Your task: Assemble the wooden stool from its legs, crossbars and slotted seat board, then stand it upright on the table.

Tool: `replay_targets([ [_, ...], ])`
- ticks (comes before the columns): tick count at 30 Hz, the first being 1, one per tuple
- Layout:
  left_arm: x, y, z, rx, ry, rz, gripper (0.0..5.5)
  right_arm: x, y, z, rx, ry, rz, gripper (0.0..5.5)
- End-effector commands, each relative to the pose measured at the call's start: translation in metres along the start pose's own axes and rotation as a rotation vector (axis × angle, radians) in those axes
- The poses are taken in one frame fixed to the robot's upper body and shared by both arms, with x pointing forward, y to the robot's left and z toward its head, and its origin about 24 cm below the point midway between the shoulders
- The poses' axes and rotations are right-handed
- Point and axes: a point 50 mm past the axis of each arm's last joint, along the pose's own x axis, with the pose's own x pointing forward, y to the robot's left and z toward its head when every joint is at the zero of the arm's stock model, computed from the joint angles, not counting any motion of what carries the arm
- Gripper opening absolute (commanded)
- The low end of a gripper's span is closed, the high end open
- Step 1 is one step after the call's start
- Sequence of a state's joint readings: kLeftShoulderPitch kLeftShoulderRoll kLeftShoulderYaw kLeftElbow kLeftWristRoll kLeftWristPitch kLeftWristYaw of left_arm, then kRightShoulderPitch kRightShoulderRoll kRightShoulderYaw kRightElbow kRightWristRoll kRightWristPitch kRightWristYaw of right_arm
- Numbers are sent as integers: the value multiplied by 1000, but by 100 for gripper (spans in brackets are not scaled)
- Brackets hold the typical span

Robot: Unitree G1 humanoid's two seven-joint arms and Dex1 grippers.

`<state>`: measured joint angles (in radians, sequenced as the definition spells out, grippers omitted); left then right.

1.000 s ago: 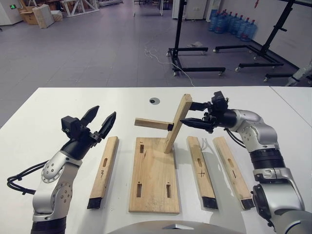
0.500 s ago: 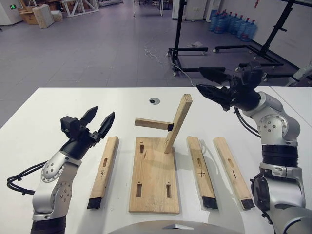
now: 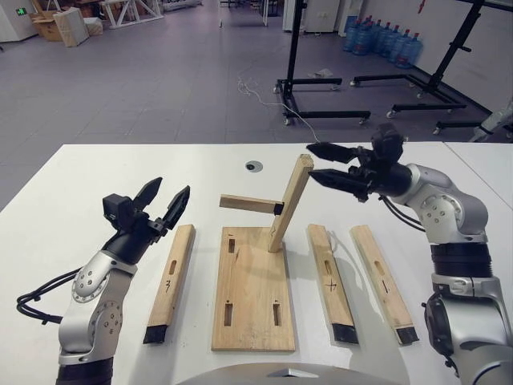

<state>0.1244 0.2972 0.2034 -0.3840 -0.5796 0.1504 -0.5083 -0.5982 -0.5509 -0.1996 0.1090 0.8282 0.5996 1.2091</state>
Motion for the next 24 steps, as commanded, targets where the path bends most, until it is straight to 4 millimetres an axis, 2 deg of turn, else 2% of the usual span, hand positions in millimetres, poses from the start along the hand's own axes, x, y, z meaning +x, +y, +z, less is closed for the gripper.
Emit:
replay_targets([
  [1, -3, 2, -3, 9, 15, 30, 383, -8, -11, 25, -13, -185, -147, 416],
  [4, -4, 4, -3, 29, 31, 69, 383, -21, -21, 16, -41, -235, -426, 416],
  [8, -12, 8, -6, 63, 76, 144, 383, -32, -19, -21, -50, -141, -761, 416],
  [11, -28, 14, -6, 113, 106, 248, 383, -39, -4, -57, 25, -70, -935, 416],
  [15, -62, 18, 0, 203, 153, 391, 383, -45, 21, -87, 105, -30, -1025, 416],
  [17, -90, 25, 2, 251, 230, 443, 383, -48, 29, -91, 106, -32, -1051, 416],
  [19, -105, 31, 4, 260, 279, 460, 383, -53, 30, -91, 92, -46, -1097, 416],
  [22, -94, 21, 2, 236, 255, 409, 383, -69, 27, -88, -28, -11, -1274, 416],
  [24, -83, 12, -2, 213, 232, 379, 383, -78, 34, -92, -88, 57, -1369, 416],
])
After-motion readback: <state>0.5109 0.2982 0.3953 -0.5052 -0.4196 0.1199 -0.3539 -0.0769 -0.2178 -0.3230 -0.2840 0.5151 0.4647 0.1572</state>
